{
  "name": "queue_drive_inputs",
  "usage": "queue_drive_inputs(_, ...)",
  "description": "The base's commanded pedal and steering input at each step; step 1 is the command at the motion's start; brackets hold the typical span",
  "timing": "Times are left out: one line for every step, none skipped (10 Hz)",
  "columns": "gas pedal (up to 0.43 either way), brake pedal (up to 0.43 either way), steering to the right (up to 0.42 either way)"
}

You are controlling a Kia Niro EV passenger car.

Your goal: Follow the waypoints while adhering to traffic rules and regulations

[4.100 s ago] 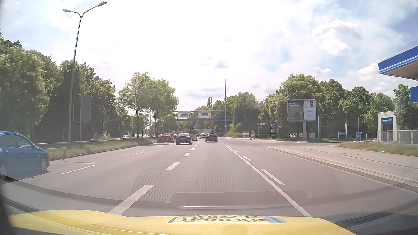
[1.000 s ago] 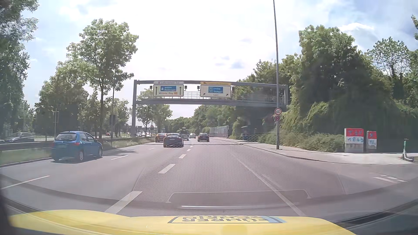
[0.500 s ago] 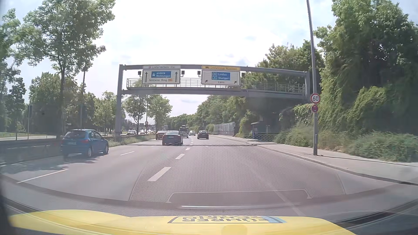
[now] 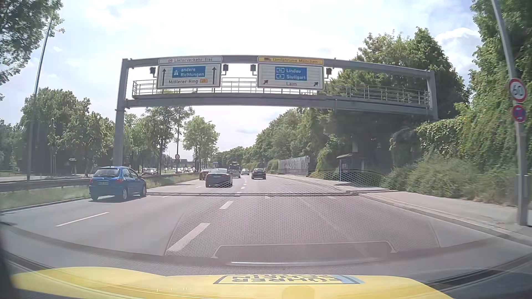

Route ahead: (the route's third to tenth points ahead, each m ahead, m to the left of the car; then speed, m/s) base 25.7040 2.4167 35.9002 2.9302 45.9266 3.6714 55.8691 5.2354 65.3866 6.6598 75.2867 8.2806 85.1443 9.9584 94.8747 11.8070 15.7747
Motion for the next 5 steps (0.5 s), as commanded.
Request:
queue_drive_inputs(0.087,0.000,-0.011)
queue_drive_inputs(0.087,0.000,-0.012)
queue_drive_inputs(0.087,0.000,-0.012)
queue_drive_inputs(0.087,0.000,-0.012)
queue_drive_inputs(0.087,0.000,-0.011)
